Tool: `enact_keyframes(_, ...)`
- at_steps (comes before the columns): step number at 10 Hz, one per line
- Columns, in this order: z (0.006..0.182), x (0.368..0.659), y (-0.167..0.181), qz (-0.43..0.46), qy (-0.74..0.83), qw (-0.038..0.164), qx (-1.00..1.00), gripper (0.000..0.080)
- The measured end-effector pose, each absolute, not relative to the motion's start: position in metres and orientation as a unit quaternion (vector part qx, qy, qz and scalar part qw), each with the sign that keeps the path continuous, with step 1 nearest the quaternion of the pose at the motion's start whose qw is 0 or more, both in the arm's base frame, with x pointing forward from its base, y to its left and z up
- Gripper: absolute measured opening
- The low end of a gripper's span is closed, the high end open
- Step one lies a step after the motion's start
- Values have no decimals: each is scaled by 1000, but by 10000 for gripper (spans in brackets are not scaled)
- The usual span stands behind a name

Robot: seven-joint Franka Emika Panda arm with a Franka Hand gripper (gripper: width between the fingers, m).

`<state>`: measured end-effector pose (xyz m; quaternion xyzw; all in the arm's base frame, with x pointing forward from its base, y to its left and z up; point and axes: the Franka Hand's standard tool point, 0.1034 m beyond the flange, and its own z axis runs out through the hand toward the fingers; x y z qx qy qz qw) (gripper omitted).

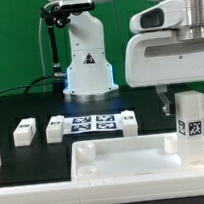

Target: Assemble desk

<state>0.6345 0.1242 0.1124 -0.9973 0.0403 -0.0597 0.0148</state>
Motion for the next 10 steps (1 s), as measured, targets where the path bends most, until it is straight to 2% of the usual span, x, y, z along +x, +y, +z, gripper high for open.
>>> enact_keyframes(2, 115, 632, 122, -60, 12, 14, -998, 649)
enact_keyframes(3, 114, 632, 122, -59, 14, 14, -998, 530)
enact_keyframes(4, 114, 632, 122, -59, 29, 15, -998, 360)
enact_keyframes(5, 114, 632, 120, -59, 33, 14, -998, 360)
enact_keyframes(6, 113, 632, 118, -58, 73, 16, -996, 293)
enact_keyframes(10, 112, 635, 114, -52, 330, 29, -942, 293)
